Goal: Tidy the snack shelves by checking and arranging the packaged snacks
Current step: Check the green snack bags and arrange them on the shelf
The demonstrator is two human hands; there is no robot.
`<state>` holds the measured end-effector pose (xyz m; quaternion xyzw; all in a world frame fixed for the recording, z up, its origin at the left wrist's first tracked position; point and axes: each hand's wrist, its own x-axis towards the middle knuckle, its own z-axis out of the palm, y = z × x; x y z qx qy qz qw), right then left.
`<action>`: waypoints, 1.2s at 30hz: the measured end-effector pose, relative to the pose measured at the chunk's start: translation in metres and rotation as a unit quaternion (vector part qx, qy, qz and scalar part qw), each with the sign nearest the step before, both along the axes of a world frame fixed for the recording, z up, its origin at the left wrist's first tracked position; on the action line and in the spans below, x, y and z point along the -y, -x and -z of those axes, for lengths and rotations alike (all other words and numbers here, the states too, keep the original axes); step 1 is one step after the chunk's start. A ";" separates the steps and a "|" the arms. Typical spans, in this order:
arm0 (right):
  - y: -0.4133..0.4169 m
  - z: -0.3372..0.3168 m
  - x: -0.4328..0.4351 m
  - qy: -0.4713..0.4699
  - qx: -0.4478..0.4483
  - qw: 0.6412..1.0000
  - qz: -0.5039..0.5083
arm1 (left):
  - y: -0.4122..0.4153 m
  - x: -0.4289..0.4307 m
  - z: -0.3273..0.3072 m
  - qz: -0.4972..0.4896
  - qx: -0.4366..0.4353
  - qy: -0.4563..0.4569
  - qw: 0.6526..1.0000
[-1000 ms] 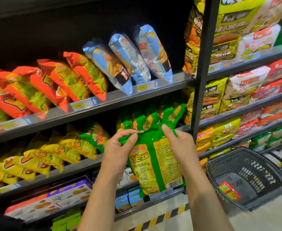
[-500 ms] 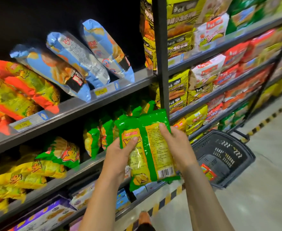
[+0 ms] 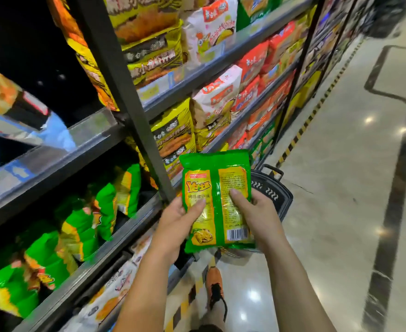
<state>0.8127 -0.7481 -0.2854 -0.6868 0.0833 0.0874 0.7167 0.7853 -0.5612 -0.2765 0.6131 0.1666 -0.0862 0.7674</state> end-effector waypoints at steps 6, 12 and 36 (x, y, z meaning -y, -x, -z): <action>-0.083 0.018 0.033 0.033 -0.031 0.995 0.085 | -0.113 0.029 0.052 0.052 -0.010 -0.033 0.998; -0.149 0.046 0.052 0.058 -0.058 0.987 0.135 | -0.203 0.049 0.091 0.088 -0.043 -0.043 0.994; -0.257 0.304 0.139 0.135 -0.282 0.939 0.141 | -0.324 0.152 0.312 0.154 -0.235 -0.253 0.926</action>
